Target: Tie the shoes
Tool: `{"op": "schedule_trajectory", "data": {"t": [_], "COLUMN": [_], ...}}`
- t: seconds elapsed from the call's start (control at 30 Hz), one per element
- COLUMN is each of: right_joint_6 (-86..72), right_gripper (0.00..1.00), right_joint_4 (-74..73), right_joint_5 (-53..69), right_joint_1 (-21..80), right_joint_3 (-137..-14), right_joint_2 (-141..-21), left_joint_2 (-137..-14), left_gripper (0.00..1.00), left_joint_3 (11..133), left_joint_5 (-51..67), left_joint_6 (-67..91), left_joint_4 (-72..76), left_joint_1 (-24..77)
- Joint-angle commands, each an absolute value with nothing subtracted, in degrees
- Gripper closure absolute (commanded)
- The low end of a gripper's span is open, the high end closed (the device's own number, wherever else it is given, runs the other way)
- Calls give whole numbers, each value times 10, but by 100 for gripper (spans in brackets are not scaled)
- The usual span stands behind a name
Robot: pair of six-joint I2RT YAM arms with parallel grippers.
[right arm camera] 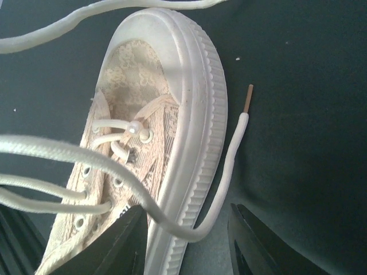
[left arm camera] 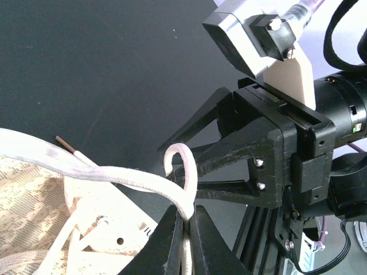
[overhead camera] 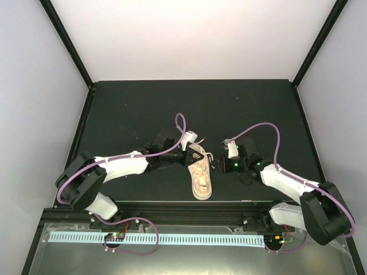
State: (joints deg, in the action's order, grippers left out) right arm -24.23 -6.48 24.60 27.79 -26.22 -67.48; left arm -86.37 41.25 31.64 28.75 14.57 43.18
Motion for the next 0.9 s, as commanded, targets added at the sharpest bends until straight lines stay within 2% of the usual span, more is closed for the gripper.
{"op": "schedule_trajectory", "data": {"t": [0.0,0.13,0.33,0.5,0.73,0.87], "right_joint_6": [-231,-220,-213,-225,-236,-225], "right_gripper": [60,66,84,98,98,90], "right_joint_4": [3,34,15,-39,-195,-299], "right_joint_5": [257,269,251,207,126,96], "right_joint_1": [283,283,283,283,283,284], "right_joint_3": [-261,-257,-273,-281,-321,-374], "right_joint_2": [-702,-725,-723,-667,-565,-558], "left_joint_2": [-866,-861,-853,-851,-842,-843], "left_gripper": [99,98,99,98,98,99], "left_joint_3": [436,434,432,430,429,431], "left_joint_5": [329,326,320,322,326,333], "left_joint_6": [287,286,283,282,281,275], "left_joint_4": [143,140,133,131,131,127], "left_joint_1": [429,429,429,428,429,429]}}
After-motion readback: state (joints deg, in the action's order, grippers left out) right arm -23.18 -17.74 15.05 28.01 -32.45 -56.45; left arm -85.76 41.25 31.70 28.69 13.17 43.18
